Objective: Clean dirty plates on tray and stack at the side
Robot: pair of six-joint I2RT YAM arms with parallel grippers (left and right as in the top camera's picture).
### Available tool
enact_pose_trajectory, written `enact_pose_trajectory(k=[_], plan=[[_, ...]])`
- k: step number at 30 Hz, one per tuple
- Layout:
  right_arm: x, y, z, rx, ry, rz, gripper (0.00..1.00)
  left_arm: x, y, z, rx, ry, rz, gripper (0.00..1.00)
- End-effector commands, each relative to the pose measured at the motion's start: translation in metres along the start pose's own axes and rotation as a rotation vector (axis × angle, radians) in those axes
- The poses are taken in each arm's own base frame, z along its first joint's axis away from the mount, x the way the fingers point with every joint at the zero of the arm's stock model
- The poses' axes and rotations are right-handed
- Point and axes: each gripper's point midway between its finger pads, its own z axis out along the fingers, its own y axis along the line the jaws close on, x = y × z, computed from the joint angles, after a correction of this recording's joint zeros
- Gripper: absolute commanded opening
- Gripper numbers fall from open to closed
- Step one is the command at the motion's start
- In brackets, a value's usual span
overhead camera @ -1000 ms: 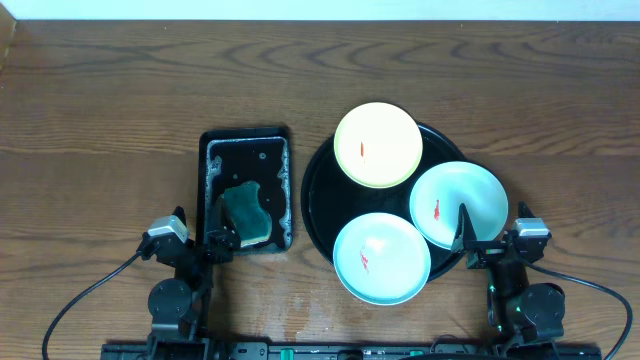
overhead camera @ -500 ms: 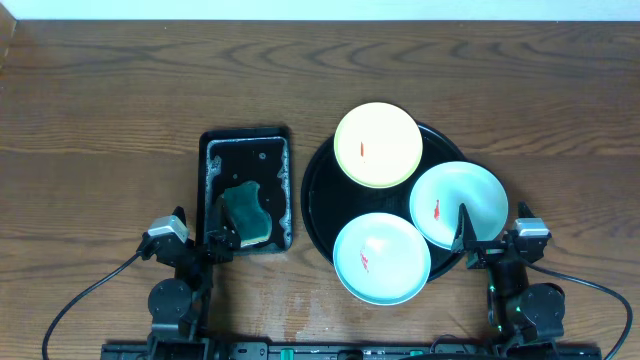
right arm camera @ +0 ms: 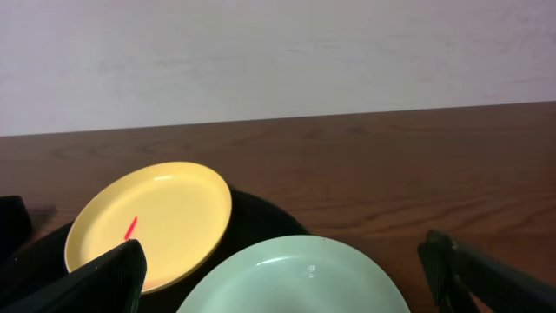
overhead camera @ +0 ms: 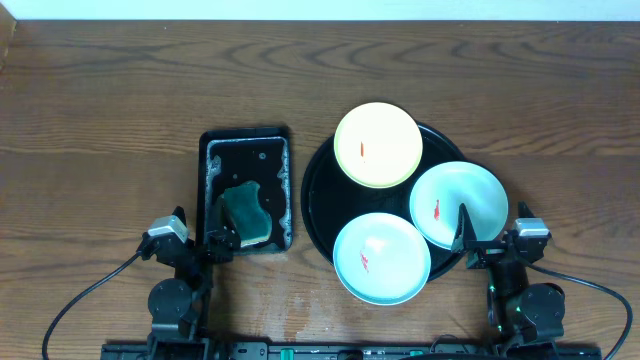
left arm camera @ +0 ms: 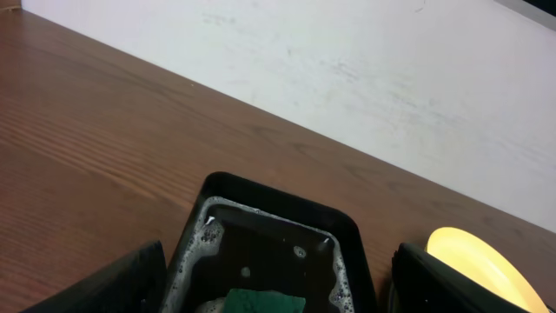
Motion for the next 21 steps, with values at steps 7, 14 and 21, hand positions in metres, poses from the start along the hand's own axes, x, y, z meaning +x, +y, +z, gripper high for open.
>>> enact_pose_trajectory(k=[7,14,21], plan=[[0.002,-0.001,0.0,0.005,0.006,0.009,0.99,0.015,0.008,0.001,-0.025,0.045,0.012,0.84],[-0.011,0.021,-0.001,-0.12,-0.042,0.01,0.99,0.013,-0.01,-0.001,0.068,0.064,0.01,0.84],[-0.055,0.044,-0.015,-0.242,-0.123,0.0,0.99,-0.036,-0.037,-0.015,0.118,0.033,0.011,0.84]])
